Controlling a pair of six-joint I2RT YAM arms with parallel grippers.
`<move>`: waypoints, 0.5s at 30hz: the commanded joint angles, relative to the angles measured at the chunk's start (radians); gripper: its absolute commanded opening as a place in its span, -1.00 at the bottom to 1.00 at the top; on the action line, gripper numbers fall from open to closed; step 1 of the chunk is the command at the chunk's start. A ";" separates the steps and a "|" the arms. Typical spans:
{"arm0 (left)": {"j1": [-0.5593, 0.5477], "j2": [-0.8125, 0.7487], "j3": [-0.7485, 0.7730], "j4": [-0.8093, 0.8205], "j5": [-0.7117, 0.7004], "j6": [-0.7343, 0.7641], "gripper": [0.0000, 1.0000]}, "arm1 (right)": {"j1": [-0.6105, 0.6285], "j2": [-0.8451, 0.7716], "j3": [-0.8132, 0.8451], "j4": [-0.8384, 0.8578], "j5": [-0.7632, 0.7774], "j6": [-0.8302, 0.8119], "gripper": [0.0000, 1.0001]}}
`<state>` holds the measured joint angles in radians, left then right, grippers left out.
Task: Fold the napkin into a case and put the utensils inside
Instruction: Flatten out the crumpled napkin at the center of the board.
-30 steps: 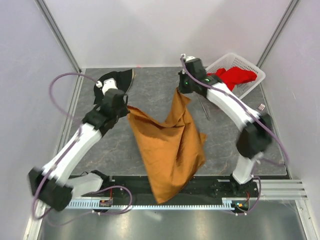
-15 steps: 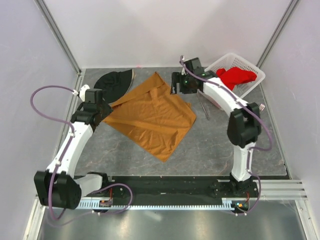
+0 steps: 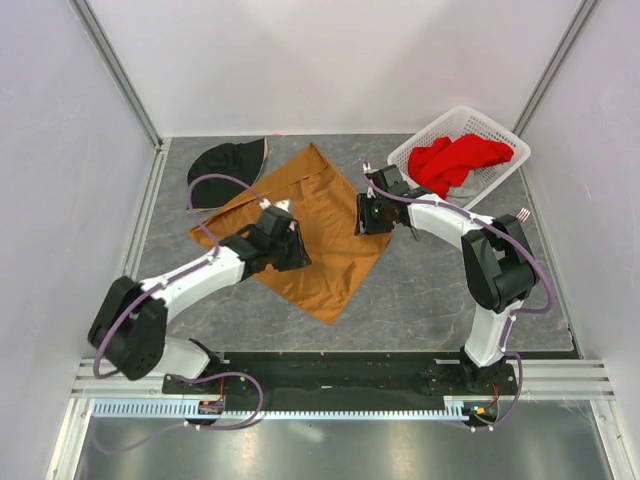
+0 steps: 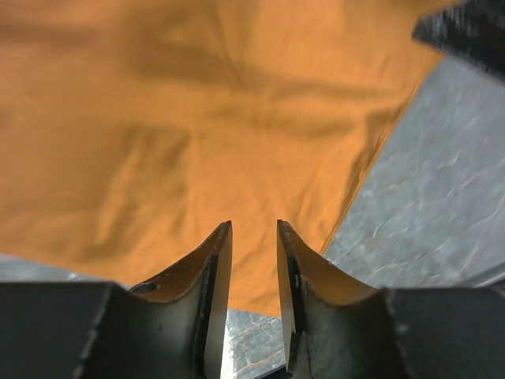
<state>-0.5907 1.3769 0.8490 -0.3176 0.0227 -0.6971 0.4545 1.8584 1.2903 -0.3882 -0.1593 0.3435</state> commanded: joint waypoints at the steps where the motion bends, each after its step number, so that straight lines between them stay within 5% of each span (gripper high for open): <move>1: -0.087 0.103 -0.039 0.120 -0.047 -0.059 -0.30 | 0.033 -0.014 -0.048 0.101 0.035 -0.009 -0.17; 15: -0.386 0.085 -0.189 -0.058 -0.178 -0.375 -0.37 | 0.150 -0.180 -0.377 0.175 0.098 0.058 -0.22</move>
<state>-0.8734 1.5074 0.7292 -0.2569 -0.1104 -0.9043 0.5682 1.7618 1.0016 -0.2024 -0.0837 0.3676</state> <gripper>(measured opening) 0.313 0.384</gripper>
